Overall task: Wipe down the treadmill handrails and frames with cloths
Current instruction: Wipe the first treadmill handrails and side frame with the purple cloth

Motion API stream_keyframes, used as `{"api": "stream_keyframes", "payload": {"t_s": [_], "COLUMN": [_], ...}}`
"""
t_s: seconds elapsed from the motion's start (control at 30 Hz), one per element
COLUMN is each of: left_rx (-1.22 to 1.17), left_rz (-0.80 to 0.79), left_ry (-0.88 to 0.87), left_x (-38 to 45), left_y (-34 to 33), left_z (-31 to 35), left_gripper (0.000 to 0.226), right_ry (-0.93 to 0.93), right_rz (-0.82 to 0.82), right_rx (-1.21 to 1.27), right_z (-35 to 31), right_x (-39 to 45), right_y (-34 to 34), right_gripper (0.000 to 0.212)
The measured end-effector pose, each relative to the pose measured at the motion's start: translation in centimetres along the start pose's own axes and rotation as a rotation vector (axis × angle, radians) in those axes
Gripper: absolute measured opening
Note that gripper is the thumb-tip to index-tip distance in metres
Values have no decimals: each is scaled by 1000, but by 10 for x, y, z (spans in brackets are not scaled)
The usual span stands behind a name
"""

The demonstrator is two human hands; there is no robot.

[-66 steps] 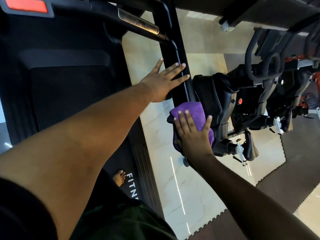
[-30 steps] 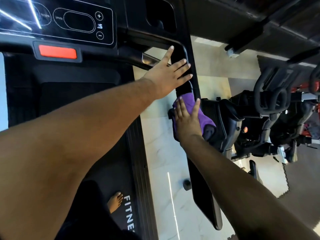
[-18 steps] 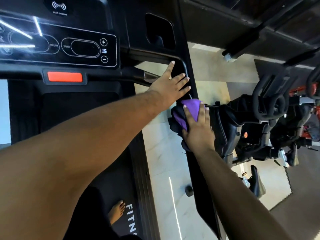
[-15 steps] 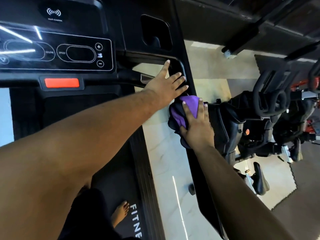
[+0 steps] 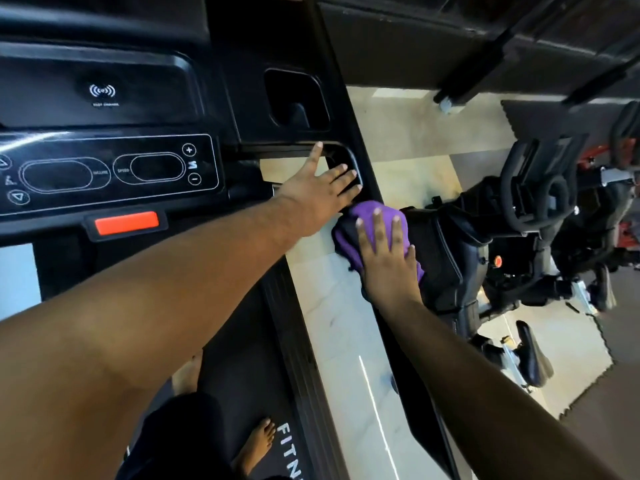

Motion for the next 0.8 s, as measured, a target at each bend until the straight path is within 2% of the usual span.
{"api": "stream_keyframes", "payload": {"t_s": [0.1, 0.23, 0.3, 0.37, 0.53, 0.7, 0.8], "left_rx": [-36, -32, -24, -21, -23, -45, -46], "left_rz": [4, 35, 52, 36, 7, -35, -42], "left_ry": [-13, -18, -30, -48, -46, 16, 81], "left_x": [-1, 2, 1, -3, -10, -10, -11], "left_y": [-2, -6, -5, -3, 9, 10, 9], "left_z": [-2, 1, 1, 1, 0, 1, -1], "left_gripper": [94, 96, 93, 92, 84, 82, 81], "right_ry": [142, 228, 227, 198, -24, -123, -53], "right_rz": [-83, -140, -142, -117, -72, -32, -34], "right_rx": [-245, -476, -474, -328, 368, 637, 666], "right_z": [2, -22, -27, -17, 25, 15, 15], "right_x": [-18, 17, 22, 12, -24, 36, 66], "right_y": [-18, -16, -16, -11, 9, 19, 23], "right_gripper": [86, 73, 69, 74, 92, 77, 77]}}
Point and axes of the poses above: each hand's wrist, its own x-axis towards the middle knuckle, its own y-axis out of the back of the hand, z = x × y, the point moved 4 cm from there along x, towards the middle knuckle, and after that the axes turned 4 degrees about -y, right-handed, at the moved point
